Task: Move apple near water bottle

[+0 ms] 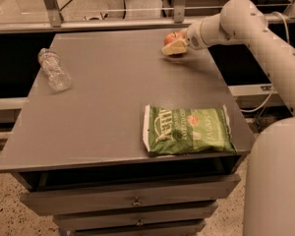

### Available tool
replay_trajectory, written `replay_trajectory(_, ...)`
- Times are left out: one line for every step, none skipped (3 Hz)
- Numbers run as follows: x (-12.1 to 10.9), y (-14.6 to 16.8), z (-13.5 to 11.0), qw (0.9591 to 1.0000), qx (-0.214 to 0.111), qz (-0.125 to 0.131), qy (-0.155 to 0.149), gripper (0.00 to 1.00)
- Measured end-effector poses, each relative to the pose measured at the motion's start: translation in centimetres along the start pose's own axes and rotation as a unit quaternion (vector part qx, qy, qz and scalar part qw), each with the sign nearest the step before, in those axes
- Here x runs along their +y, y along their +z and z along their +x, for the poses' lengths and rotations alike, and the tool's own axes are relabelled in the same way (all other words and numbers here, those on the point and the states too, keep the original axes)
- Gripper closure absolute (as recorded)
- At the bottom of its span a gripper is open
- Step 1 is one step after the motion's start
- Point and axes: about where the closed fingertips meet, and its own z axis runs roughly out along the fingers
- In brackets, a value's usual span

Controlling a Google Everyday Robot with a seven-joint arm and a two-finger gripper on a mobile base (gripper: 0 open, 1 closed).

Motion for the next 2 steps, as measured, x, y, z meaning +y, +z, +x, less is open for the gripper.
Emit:
replay_trajectory(0.3,-0.2,-0.3,0.9999,-0.009,-0.009,0.001,0.58)
replay_trajectory(2.9,-1.1,-2.2,0.9983,-0.031,-0.047,-0.016,0.82)
